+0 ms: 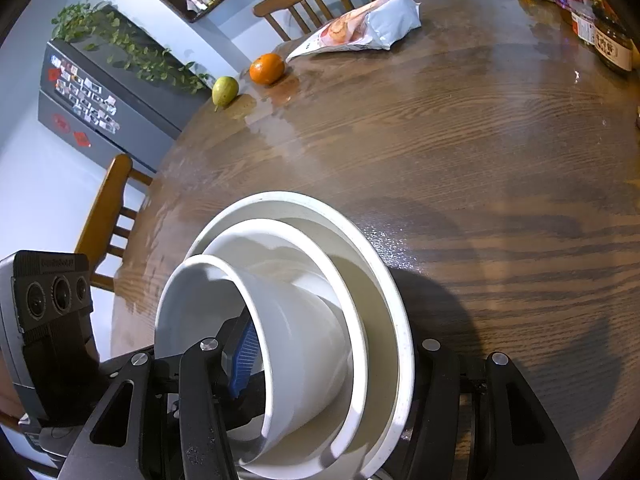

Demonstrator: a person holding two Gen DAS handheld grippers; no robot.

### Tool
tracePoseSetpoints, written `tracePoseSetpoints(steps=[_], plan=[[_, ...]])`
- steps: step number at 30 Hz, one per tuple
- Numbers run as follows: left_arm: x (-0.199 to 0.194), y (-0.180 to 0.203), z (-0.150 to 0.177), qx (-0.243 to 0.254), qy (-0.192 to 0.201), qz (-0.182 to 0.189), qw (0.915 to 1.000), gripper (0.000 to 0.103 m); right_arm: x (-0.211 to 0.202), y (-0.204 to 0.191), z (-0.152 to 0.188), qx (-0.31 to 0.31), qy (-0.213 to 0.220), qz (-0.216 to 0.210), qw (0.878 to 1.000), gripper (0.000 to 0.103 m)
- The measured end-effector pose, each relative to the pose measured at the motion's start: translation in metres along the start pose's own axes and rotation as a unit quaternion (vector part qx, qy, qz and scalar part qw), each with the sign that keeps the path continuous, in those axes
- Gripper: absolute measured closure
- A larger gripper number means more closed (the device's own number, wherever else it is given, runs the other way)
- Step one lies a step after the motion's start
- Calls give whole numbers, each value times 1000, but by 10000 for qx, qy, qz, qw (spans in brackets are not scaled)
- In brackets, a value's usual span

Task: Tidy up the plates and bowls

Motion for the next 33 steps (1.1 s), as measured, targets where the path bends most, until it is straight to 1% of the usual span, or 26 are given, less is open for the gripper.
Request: tracePoseSetpoints(steps=[15, 19, 27, 33], plan=[[0, 2, -2, -91, -113, -35, 9999, 41, -1, -1, 2, 108, -59, -21, 9999, 46], [0, 1, -3, -220, -170, -5, 9996, 41, -1, 1, 1, 230, -82, 4, 9997, 46], [-17, 11, -8, -155, -59, -29, 9999, 41, -13, -7, -5, 317, -42, -14, 9995, 46], [-33, 21, -4, -100, 25, 21, 9999, 41, -32, -18, -6, 221, 71, -2, 9997, 46]])
Point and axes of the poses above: each gripper's, at about its wrist camera, not at the fingertips, and x roughly the way its jaws point, y to its right, z to its underside, the point moved 4 cm from there along x, roughly the way its jaws point, and after that the axes turned 6 degrees about y, right-handed, at the moved point
